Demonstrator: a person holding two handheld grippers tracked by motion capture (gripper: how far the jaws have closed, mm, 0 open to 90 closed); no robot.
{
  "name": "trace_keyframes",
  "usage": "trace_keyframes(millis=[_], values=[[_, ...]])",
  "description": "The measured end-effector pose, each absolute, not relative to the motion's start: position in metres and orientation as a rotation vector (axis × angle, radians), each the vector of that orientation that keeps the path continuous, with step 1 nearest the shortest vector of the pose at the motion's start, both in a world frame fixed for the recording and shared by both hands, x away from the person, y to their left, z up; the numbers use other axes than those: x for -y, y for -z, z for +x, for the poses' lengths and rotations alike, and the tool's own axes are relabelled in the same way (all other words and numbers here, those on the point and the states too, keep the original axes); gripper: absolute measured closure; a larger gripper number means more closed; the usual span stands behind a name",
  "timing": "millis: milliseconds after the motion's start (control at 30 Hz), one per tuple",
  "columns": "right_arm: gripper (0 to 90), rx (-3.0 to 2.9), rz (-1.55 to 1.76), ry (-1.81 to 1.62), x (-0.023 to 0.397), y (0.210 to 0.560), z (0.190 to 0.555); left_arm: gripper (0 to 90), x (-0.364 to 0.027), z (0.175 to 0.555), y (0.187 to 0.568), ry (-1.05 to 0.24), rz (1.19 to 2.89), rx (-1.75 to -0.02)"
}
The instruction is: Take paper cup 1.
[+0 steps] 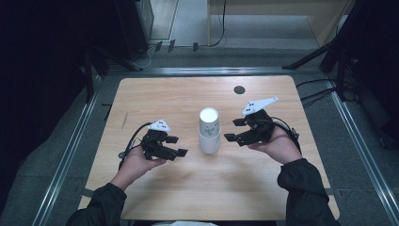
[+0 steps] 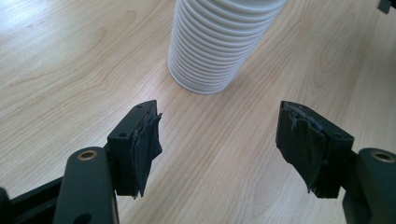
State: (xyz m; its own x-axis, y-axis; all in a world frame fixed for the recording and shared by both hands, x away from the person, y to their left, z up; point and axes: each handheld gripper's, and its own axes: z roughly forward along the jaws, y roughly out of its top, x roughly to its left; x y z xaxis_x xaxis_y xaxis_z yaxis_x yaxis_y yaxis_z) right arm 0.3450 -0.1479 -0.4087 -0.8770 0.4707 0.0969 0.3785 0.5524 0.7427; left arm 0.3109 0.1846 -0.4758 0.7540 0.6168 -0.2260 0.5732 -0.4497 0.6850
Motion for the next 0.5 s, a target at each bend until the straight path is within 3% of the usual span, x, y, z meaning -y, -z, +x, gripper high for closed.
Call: trace_keyframes(millis=[500], values=[[31.6, -2.763, 0.634, -1.106, 0.13, 0.39, 0.361, 30.1, -0.195, 0.303, 0.477, -0.095, 2.16, -0.919]])
